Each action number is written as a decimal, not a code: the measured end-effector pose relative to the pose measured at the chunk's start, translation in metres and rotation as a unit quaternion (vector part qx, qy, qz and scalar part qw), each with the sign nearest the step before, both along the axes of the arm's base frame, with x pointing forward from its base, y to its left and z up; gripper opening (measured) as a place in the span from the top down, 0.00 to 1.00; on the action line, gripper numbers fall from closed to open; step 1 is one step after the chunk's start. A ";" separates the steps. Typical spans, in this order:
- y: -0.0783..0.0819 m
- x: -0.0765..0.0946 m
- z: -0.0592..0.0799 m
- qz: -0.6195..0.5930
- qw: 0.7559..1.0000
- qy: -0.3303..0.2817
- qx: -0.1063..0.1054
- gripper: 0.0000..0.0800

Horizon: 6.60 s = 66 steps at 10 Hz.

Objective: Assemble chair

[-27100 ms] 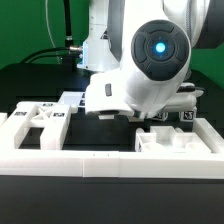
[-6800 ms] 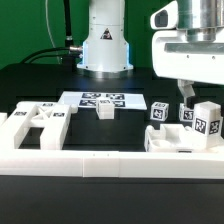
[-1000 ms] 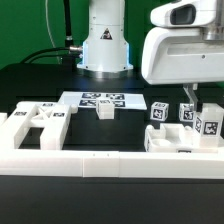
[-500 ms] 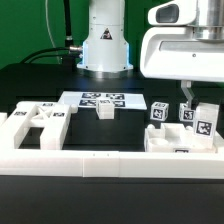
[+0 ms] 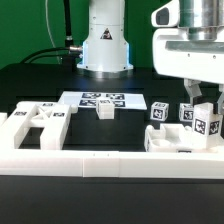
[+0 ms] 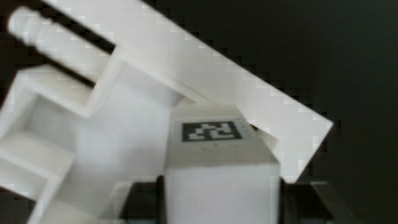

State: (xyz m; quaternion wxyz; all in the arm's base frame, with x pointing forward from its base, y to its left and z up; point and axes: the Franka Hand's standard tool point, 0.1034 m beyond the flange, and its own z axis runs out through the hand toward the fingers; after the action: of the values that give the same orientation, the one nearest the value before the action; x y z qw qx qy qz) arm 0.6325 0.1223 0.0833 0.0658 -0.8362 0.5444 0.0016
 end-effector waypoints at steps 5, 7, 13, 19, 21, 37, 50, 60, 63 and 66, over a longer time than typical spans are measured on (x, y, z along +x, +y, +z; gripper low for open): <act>0.007 -0.002 0.003 0.029 0.999 0.023 -0.003 0.25; 0.010 0.000 0.005 0.111 0.994 0.012 -0.005 0.21; 0.007 0.000 0.003 0.386 0.922 -0.017 -0.029 0.19; -0.008 0.003 0.001 0.603 0.795 -0.039 -0.051 0.19; -0.007 0.003 0.000 0.603 0.795 -0.038 -0.051 0.20; -0.035 0.005 0.001 0.241 0.969 -0.002 -0.056 0.50; -0.084 -0.086 0.023 0.428 0.895 -0.079 -0.099 0.19; -0.132 -0.119 0.001 0.557 0.828 -0.016 -0.061 0.19; -0.123 -0.122 -0.001 0.561 0.826 0.055 0.005 0.19; -0.131 -0.142 -0.018 0.571 0.804 0.159 0.051 0.19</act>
Offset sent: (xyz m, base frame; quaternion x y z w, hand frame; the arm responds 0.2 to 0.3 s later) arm 0.0033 -0.0062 -0.0001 -0.0412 0.0259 -0.1811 0.9823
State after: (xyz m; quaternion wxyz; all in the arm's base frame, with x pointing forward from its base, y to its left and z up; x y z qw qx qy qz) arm 0.4907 -0.0085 0.0649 0.0077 -0.9794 -0.0296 0.1996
